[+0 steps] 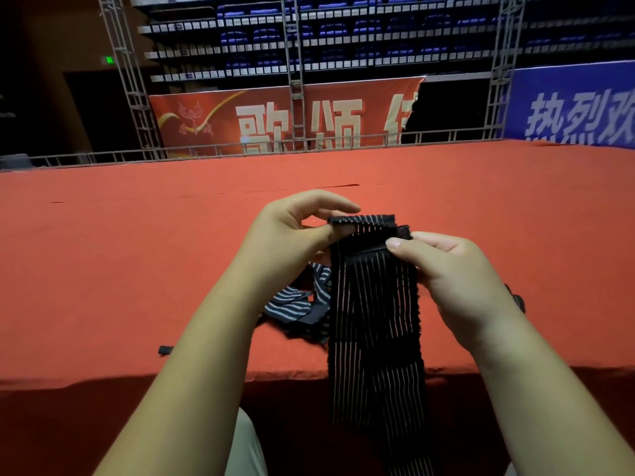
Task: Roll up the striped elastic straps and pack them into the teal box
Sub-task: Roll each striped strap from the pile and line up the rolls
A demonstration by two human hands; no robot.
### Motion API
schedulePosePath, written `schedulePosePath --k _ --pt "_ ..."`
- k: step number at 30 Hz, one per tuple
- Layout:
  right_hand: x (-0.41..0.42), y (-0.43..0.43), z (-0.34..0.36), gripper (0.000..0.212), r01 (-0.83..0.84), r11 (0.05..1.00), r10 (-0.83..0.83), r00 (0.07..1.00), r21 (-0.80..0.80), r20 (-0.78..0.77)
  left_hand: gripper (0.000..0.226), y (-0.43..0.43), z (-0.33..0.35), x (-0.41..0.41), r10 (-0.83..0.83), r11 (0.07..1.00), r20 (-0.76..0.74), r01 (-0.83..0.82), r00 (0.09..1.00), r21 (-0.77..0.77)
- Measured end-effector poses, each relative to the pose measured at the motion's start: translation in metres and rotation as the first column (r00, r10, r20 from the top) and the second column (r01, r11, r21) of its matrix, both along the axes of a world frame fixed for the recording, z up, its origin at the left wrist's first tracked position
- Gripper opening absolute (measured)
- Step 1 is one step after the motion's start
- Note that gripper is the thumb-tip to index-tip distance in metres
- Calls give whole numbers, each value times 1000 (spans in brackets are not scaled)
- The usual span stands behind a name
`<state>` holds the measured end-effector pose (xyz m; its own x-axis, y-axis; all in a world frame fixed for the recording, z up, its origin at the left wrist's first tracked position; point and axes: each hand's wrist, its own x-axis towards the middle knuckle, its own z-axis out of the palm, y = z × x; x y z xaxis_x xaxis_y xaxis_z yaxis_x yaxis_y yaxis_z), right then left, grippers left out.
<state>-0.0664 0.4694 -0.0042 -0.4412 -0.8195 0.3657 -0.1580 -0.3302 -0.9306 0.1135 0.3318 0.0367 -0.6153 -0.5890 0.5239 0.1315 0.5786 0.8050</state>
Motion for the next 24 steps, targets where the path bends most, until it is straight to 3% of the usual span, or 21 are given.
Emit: schedulePosePath --k 3,7,11,13,16,19,21,24 --pt "-1 -2 -3 22 -2 1000 1 1000 11 28 15 -2 -3 2 -28 999 -6 29 1000 46" --pt "3 -3 -3 20 1 1000 -1 1000 26 11 8 -5 -8 -1 77 993 -42 -73 996 93" --pt "8 -3 -7 41 -15 999 18 998 44 -64 14 -8 -18 -11 98 907 -144 -29 985 420" --pt "11 -4 -9 38 -34 998 38 995 51 -87 13 -6 -20 -15 74 838 -174 34 982 545" --pt "12 -1 -9 42 -36 999 37 998 37 -44 13 -8 -25 -16 72 832 -132 13 989 554" --pt "8 -1 -11 16 -57 998 57 998 24 2 9 -11 -26 -13 93 838 -102 -22 990 546" --pt "5 -2 -11 26 -51 998 50 999 32 14 10 -11 -26 -13 86 835 -97 -18 992 550" --pt "9 -2 -8 24 -73 997 72 997 38 27 17 -8 -25 -13 49 846 -82 2 995 533"
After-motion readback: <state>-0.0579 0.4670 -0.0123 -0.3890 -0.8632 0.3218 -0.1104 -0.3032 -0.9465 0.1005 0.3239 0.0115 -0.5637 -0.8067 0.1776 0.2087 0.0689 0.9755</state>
